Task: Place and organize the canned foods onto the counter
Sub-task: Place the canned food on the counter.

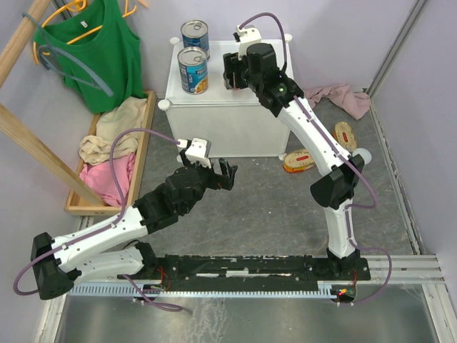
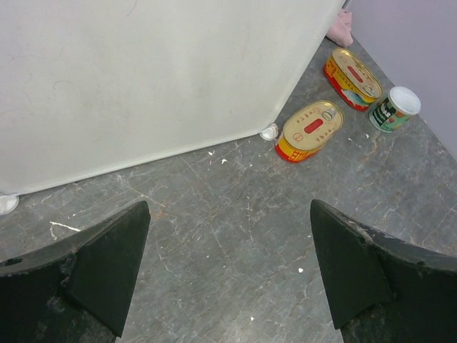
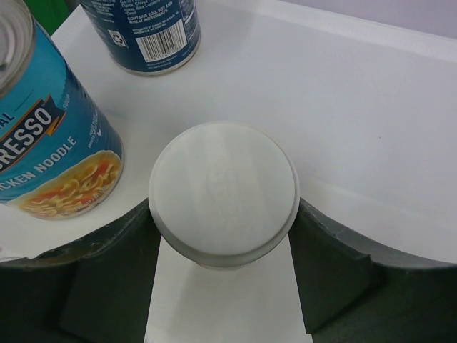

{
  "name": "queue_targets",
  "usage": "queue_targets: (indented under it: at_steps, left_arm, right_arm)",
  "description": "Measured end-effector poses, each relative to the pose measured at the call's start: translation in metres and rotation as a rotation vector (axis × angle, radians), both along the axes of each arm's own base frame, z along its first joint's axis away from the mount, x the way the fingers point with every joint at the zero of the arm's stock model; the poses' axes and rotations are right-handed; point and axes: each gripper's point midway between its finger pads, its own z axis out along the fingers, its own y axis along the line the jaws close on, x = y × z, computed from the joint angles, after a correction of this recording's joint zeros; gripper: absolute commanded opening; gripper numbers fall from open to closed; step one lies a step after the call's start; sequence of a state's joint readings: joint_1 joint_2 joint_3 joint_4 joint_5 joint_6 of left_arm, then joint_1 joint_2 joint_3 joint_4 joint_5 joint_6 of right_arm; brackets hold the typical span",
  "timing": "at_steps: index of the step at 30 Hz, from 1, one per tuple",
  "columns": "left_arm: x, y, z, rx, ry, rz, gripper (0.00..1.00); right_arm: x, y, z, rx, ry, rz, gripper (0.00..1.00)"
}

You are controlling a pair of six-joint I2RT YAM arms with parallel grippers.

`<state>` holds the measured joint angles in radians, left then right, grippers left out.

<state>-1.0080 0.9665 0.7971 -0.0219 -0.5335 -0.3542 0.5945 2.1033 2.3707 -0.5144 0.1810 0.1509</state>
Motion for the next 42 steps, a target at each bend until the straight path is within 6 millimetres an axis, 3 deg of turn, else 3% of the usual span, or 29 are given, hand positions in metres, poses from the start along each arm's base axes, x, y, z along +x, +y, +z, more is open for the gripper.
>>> queue_targets:
  at_steps: [9,14,24,42]
  left_arm:
    - [0.002,0.001,0.002,-0.005,-0.006,0.013,0.99]
    - [0.002,0.001,0.001,-0.003,-0.005,0.014,0.99]
    - [0.001,0.002,0.000,0.003,-0.001,0.014,0.99]
    - [-0.001,0.008,-0.004,0.033,0.012,0.029,0.99]
  right_arm:
    - [0.004,0.006,0.001,0.008,-0.024,0.019,0.79]
    - [0.002,0.009,-0.009,-0.001,0.003,0.041,0.86]
    - [-0.003,0.008,-0.035,-0.040,0.064,0.051,0.89]
    - [-0.036,-0.014,-0.008,-0.025,0.044,0.051,0.91]
